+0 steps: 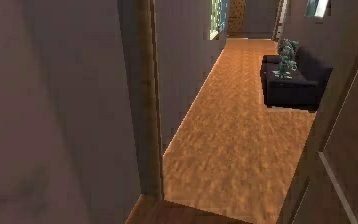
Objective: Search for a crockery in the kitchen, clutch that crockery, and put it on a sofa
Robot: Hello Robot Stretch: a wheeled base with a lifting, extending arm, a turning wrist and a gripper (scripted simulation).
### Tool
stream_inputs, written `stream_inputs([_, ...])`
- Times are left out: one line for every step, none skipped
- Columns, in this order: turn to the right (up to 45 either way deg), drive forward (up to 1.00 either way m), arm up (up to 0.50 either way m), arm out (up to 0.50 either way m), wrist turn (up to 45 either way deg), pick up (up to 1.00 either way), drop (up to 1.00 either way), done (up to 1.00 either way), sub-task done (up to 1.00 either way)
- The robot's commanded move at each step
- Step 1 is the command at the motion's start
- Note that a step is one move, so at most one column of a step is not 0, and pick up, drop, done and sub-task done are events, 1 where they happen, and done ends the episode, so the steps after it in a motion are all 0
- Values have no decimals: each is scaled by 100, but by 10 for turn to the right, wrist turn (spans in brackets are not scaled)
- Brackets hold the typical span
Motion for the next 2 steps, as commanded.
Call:
stream_inputs([90, 0, 0, 0, 0, 0, 0, 0, 0])
stream_inputs([0, 100, 0, 0, 0, 0, 0, 0, 0])
